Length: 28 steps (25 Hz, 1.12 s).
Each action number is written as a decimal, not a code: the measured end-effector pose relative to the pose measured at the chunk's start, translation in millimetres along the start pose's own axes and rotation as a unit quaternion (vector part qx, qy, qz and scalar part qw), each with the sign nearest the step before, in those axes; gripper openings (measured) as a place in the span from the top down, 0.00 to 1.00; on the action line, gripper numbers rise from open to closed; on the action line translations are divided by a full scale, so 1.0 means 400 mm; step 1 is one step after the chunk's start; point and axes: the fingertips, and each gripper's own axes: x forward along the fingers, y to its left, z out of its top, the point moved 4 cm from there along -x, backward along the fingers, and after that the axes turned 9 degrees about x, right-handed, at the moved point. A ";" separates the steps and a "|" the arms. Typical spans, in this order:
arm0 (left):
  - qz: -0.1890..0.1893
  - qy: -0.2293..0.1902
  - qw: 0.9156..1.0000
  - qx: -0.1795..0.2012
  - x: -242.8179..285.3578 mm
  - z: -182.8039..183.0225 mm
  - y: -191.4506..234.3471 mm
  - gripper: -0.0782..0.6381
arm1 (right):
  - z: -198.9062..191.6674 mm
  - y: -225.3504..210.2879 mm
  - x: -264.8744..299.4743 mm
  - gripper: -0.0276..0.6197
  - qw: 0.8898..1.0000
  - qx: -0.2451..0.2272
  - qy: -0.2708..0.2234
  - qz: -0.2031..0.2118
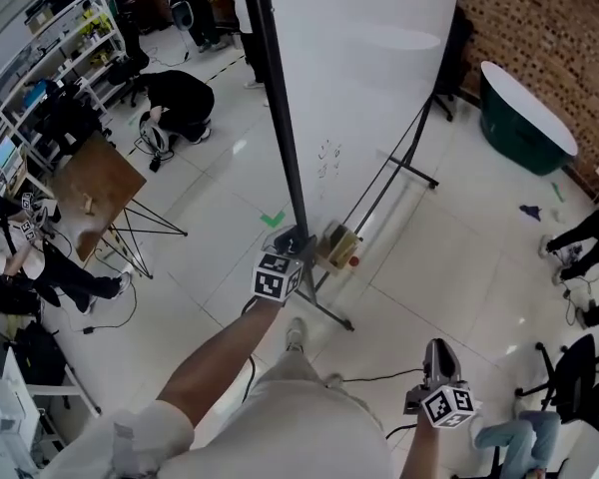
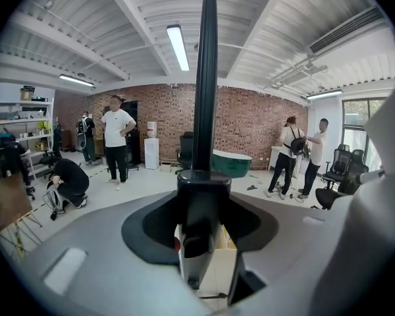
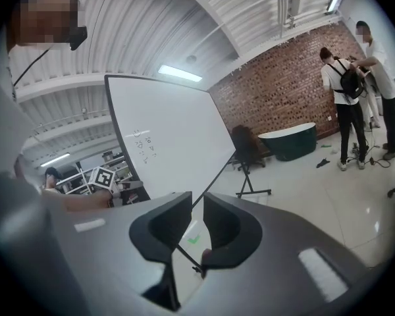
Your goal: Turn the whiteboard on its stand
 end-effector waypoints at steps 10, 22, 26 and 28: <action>0.014 -0.008 1.000 -0.006 -0.050 -0.013 -0.044 0.60 | -0.055 -0.074 -0.184 0.88 1.000 0.011 0.013 -0.016; 0.005 -0.012 1.000 -0.007 -0.092 -0.031 -0.057 0.60 | -0.037 -0.036 -0.217 0.88 1.000 0.003 -0.006 -0.025; -0.005 -0.014 1.000 -0.003 -0.127 -0.048 -0.050 0.60 | -0.053 0.019 -0.201 0.88 1.000 -0.005 -0.004 -0.024; -0.008 -0.015 1.000 -0.002 -0.154 -0.060 -0.036 0.60 | -0.065 0.053 -0.194 0.88 1.000 -0.003 -0.004 -0.027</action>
